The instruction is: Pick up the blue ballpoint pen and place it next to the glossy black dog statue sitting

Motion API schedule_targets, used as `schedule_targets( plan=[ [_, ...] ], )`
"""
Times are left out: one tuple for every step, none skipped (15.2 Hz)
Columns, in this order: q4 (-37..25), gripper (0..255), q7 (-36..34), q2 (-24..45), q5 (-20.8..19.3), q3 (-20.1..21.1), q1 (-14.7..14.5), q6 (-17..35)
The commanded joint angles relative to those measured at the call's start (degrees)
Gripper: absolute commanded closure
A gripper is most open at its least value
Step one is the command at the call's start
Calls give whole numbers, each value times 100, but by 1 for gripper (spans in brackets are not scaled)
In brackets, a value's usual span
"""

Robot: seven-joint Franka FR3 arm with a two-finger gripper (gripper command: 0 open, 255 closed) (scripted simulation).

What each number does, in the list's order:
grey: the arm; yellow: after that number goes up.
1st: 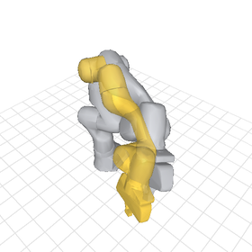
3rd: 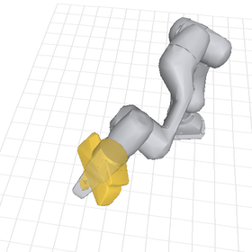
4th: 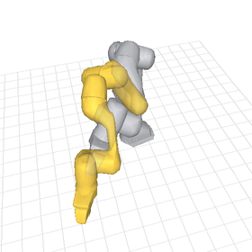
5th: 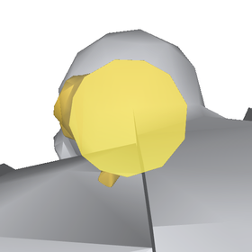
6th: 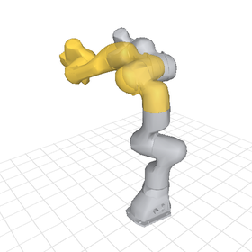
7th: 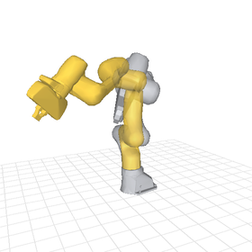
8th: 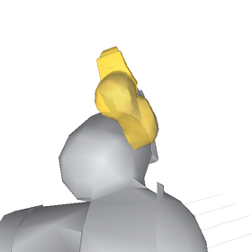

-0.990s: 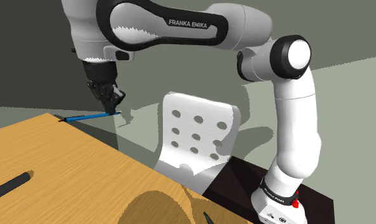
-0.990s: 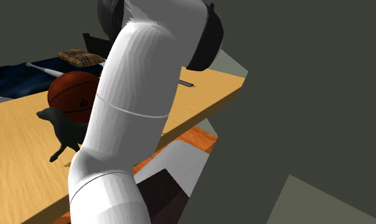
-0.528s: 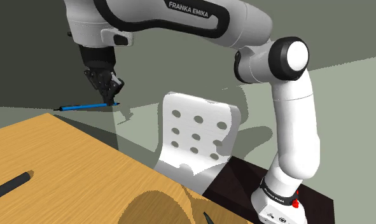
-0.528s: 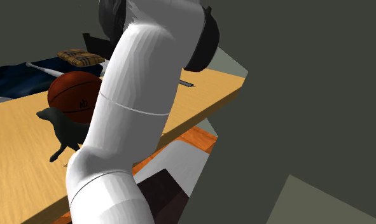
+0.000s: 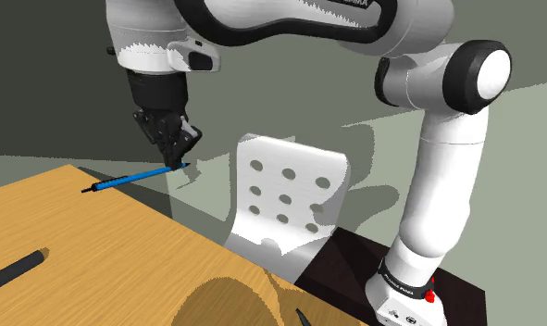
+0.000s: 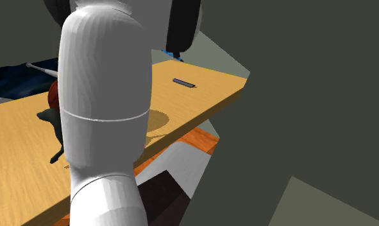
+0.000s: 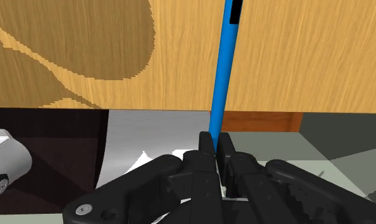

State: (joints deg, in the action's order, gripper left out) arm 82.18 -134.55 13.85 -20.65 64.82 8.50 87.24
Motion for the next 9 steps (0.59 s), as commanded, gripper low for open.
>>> schedule_targets(
  plan=[
    [427, 255, 7, -485, 435, 184, 306, 176],
    [590, 255, 28, -732, 658, 253, 423, 236],
    [743, 255, 66, -995, 898, 306, 531, 289],
    [885, 255, 122, -1274, 1156, 332, 617, 334],
    [1016, 255, 188, -1563, 1422, 325, 673, 367],
    [1135, 255, 255, -1847, 1684, 281, 684, 386],
    [1244, 255, 310, -2112, 1924, 207, 648, 391],
    [1342, 255, 349, -2354, 2141, 128, 588, 385],
    [1431, 255, 376, -2580, 2341, 60, 525, 369]
  ],
)
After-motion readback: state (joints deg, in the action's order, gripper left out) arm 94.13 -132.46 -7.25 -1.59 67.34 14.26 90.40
